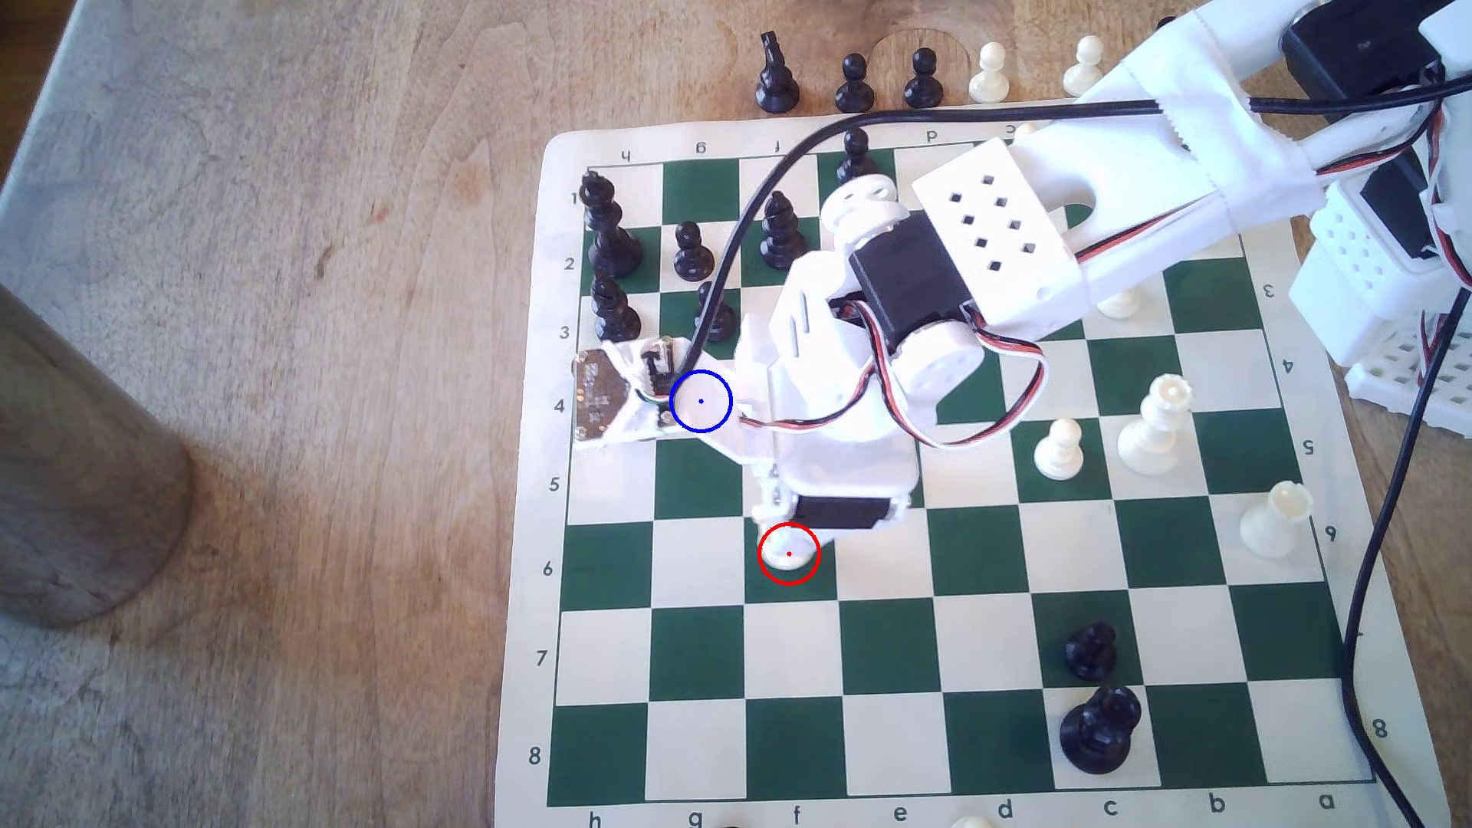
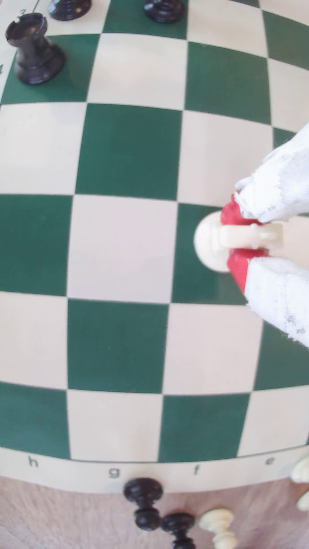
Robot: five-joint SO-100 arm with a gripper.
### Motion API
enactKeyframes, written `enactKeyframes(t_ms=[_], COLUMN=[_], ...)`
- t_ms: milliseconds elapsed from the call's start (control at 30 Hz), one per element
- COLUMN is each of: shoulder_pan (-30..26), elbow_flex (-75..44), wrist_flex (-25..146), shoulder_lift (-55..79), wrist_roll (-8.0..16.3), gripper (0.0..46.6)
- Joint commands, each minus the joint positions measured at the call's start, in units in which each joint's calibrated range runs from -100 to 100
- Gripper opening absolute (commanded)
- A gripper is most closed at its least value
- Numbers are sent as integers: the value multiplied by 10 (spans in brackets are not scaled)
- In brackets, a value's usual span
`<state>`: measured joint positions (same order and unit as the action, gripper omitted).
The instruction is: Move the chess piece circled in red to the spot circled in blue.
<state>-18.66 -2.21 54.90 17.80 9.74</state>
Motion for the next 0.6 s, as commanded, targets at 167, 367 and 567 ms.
enactKeyframes(t_ms=[167, 367, 567], shoulder_pan=[-7, 12, 54], elbow_flex=[-98, -220, -268], wrist_flex=[38, 97, 113], shoulder_lift=[-44, -42, -15], wrist_roll=[5, 17, 19], gripper=[3, 3, 3])
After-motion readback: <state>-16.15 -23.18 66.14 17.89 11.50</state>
